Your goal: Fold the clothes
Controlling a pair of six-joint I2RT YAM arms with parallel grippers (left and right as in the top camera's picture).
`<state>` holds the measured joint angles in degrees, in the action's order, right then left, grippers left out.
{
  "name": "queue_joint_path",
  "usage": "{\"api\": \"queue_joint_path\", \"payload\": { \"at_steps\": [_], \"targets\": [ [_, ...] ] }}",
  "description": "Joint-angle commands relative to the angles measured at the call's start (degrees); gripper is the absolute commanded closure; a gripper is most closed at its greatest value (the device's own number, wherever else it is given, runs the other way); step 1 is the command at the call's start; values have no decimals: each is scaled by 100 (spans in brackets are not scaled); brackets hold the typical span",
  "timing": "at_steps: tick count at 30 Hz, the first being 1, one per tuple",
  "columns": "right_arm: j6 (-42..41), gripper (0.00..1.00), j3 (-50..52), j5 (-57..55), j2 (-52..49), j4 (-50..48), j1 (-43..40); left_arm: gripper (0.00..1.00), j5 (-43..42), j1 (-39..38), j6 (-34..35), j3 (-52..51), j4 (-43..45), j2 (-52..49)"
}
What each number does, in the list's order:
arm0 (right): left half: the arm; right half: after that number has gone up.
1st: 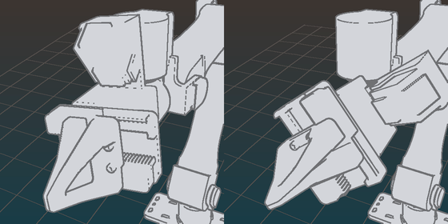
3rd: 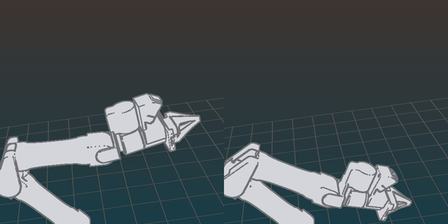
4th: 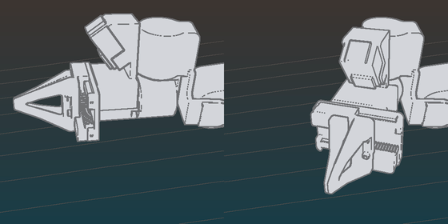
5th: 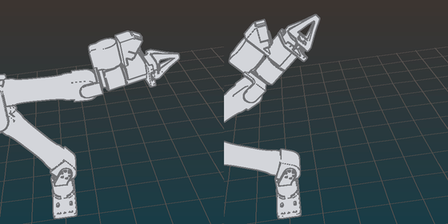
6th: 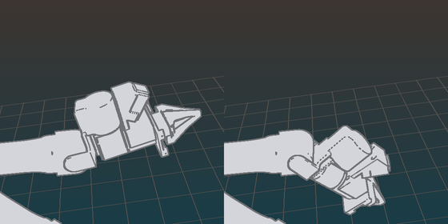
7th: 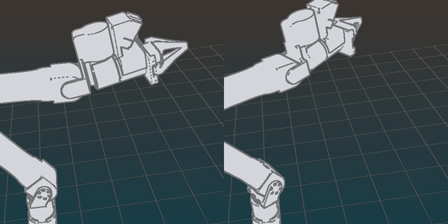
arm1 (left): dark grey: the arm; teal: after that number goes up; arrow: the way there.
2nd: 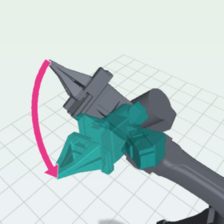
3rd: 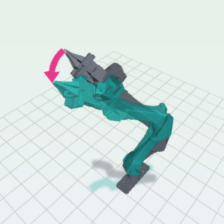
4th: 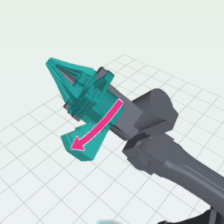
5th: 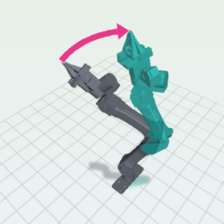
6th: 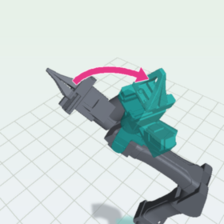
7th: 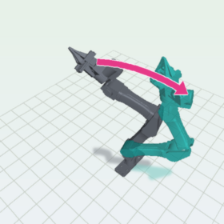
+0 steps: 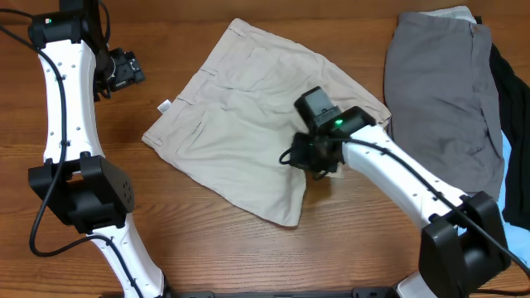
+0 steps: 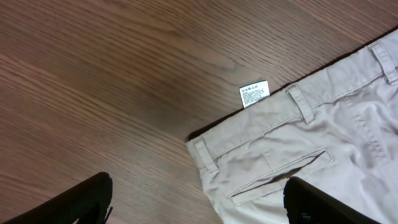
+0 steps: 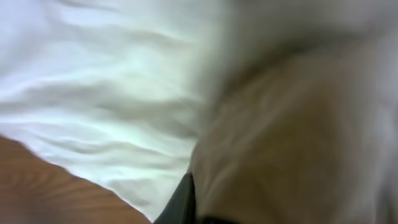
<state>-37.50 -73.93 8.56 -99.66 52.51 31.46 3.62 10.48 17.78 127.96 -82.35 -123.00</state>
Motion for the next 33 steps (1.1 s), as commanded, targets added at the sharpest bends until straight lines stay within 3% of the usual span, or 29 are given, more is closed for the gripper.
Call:
{"api": "queue_joint_path", "payload": {
  "at_steps": [1,2,5,7,15,22,27,33],
  "targets": [
    [35,95,-105,129,-321,-643,286,10,-72,-59,-105,118,-7,151],
    [111,92,-105,223,-393,-859,339,10,-68,-72,-107,118,-4,151],
    [470,48,-107,442,-511,-1241,492,10,-68,-105,-105,118,7,151],
    [610,40,-175,439,-509,-1049,514,10,-68,-118,-107,118,4,151],
    [640,32,-664,219,-404,1012,232,10,-70,-118,-107,118,-15,151],
    [463,30,-671,133,-219,2221,-48,10,-68,-118,-107,118,-15,151],
    [210,29,-671,-479,-214,2610,-133,10,-197,-120,-120,35,-13,151],
    [540,29,-673,-350,-114,2284,-551,10,-326,-236,-599,-758,380,151]
  ]
}}
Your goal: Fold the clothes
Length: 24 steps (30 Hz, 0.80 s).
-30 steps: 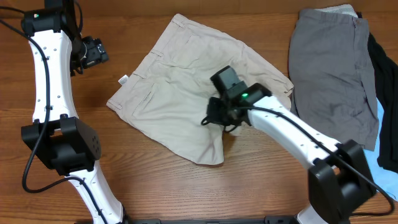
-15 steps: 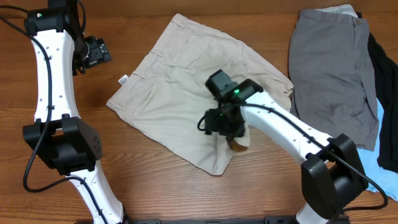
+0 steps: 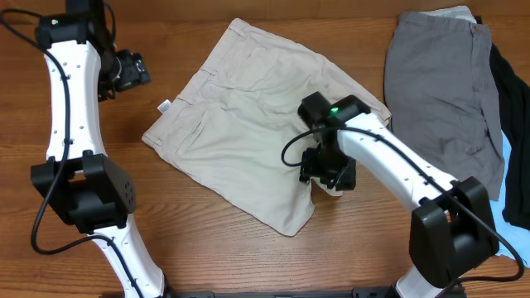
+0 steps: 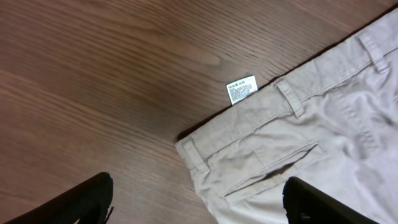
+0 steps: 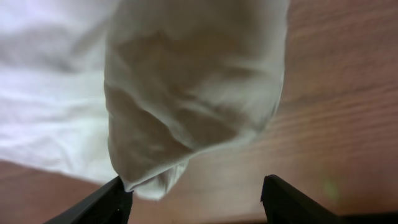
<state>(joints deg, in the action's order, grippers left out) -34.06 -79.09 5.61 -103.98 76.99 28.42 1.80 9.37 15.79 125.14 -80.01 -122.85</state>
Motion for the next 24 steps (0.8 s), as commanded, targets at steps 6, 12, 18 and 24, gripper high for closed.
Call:
{"api": "queue_joint_path", "payload": {
  "at_steps": [6,12,18,24],
  "targets": [
    [957,26,-170,240,704,-474,-533,13,-415,-260,-710,-1626,619,136],
    [1384,23,-302,352,914,-433,-776,16,-507,-323,-697,-2601,1174,136],
    [1443,22,-350,459,916,-487,-826,25,-380,-323,-581,-3228,1703,136],
    [1443,22,-350,457,916,-490,-826,35,-264,-323,13,-3952,2426,136]
  ]
}}
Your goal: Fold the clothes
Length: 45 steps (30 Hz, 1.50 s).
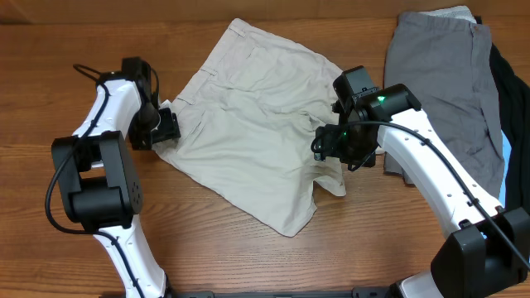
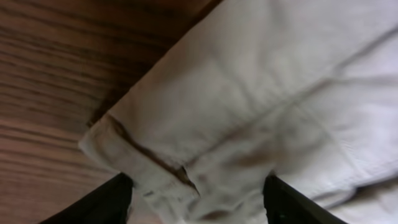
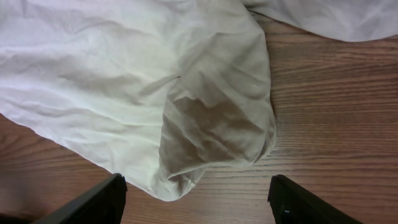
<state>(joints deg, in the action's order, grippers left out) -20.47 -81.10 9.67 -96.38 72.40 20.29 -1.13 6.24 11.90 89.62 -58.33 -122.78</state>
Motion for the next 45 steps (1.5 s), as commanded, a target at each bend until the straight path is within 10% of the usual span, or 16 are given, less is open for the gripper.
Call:
{"api": "queue_joint_path", "payload": {
  "at_steps": [1,11,23,32,45],
  "targets": [
    [83,22,-149,50,155,-33,-13,36,28,-11,437,-452,328,129],
    [-61,22,-146,72,155,-166,-11,94,817,260,1167,-566,728,131],
    [-72,22,-44,66,-299,-726,-11,96,442,2192,1386,26,87,142],
    [-70,24,-44,46,-981,-1582,-11,35,278,1982,1187,33,11,146],
    [553,27,-39,-61,-2033,-2334,35,0,1032,807,986,459,-4,2094]
  ]
}}
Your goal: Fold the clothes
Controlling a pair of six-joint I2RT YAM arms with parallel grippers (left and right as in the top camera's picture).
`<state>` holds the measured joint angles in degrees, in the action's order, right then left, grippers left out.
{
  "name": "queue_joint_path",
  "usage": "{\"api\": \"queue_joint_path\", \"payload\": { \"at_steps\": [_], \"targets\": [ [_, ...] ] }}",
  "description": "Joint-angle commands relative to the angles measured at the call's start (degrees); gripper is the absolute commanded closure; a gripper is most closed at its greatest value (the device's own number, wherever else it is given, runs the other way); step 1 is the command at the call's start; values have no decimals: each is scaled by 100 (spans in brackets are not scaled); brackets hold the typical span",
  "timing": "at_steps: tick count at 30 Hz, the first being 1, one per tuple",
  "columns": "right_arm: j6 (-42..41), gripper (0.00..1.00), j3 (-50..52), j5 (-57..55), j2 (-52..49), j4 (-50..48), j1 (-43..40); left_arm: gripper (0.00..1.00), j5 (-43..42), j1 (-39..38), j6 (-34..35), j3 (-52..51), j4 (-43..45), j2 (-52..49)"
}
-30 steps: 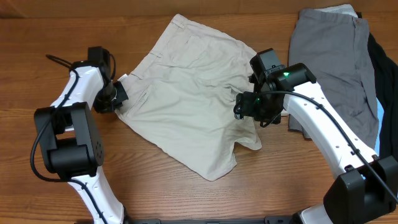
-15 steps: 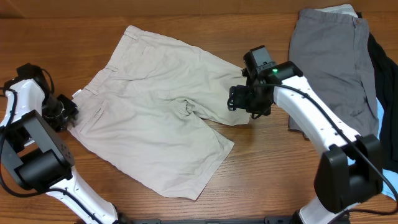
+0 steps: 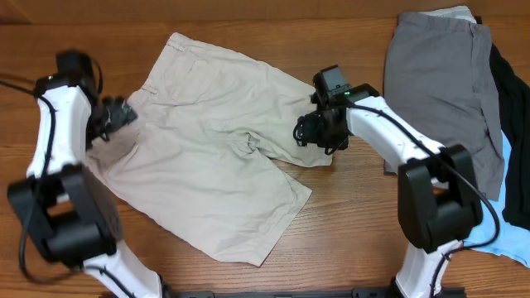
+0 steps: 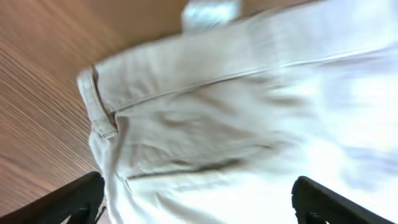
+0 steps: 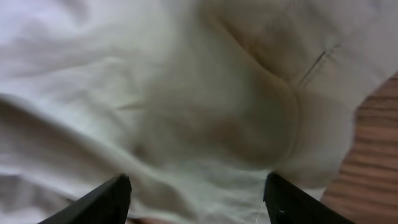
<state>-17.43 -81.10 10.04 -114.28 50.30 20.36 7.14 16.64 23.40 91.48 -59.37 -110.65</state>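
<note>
The beige shorts (image 3: pixel 207 141) lie spread flat on the wooden table, waistband to the upper left and both legs showing. My left gripper (image 3: pixel 112 116) sits open at the left waistband corner; in the left wrist view the waistband and a belt loop (image 4: pixel 99 118) lie between the wide-apart fingers (image 4: pixel 74 199). My right gripper (image 3: pixel 319 134) is open over the hem of the right leg. Beige cloth (image 5: pixel 186 93) fills the right wrist view between its fingers (image 5: pixel 109 199).
Grey shorts (image 3: pixel 443 91) lie at the back right, over a black garment (image 3: pixel 513 99) and a light blue one (image 3: pixel 509 207) at the right edge. Bare wood (image 3: pixel 348 232) shows in front of the beige shorts.
The beige shorts now lie further left and flatter, with the folded-under leg flap spread out. My left gripper is further left at the waist corner. My right gripper is up and left, on the leg hem.
First my right gripper was low on the shorts' right leg while the left hung over bare wood. Then the right stood open beside a bunched leg flap. Later the left reached the waistband corner. Now the shorts lie shifted left and opened out.
</note>
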Motion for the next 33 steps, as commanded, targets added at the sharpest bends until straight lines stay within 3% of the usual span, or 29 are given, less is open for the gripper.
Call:
{"api": "queue_joint_path", "payload": {
  "at_steps": [1,11,25,28,33],
  "targets": [
    [249,27,-39,-98,-278,-160,28,0,208,-282,-164,278,116,992],
    [245,27,-37,-1390,-782,-752,-94,0,59,-588,-254,278,96,1556],
    [439,26,-278,-1187,-1604,-3178,-1711,0,245,-1117,-581,275,232,1473],
    [442,22,-782,-1119,-1604,-3032,-1856,0,232,-1117,-584,275,326,1419],
    [439,5,-2417,-866,-1598,-1556,-1915,0,227,-1121,-772,275,586,1355]
  ]
}}
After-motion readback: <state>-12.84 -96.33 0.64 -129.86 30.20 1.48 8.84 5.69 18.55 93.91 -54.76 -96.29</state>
